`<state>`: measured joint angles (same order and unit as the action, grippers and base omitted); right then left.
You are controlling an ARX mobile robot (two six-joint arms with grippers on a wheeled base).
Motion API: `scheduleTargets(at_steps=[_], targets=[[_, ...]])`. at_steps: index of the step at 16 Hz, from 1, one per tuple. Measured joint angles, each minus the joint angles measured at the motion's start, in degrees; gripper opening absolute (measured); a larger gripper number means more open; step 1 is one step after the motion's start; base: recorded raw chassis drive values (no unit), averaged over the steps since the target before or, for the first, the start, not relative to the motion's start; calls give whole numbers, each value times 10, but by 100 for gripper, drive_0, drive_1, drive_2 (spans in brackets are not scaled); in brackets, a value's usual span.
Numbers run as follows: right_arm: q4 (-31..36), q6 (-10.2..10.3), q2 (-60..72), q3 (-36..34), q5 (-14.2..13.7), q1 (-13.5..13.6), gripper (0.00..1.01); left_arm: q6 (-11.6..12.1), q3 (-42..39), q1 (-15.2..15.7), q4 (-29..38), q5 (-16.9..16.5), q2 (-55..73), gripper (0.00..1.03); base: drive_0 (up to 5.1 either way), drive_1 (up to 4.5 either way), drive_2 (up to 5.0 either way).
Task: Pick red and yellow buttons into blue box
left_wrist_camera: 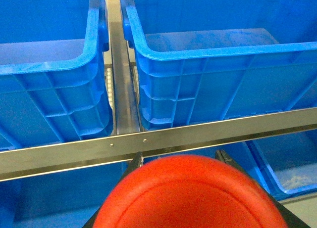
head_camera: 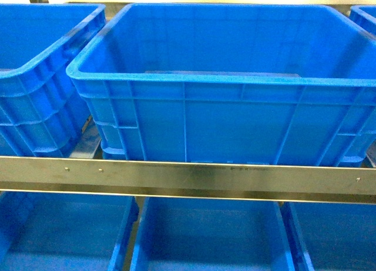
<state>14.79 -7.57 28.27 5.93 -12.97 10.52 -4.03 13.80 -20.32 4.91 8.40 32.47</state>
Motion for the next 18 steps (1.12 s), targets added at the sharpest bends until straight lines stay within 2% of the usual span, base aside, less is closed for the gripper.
scheduleTargets(at_steps=[6,15,18], targets=[[1,0,-2,0,0,0,34,0,0,0,2,0,-3,34,1,422,-419],[0,0,1,0,1,0,34,0,0,1,2,2,-1,34,0,0,0],[-3,0,15,7,17,9,34,0,0,1,2,2,-1,34,0,0,0]])
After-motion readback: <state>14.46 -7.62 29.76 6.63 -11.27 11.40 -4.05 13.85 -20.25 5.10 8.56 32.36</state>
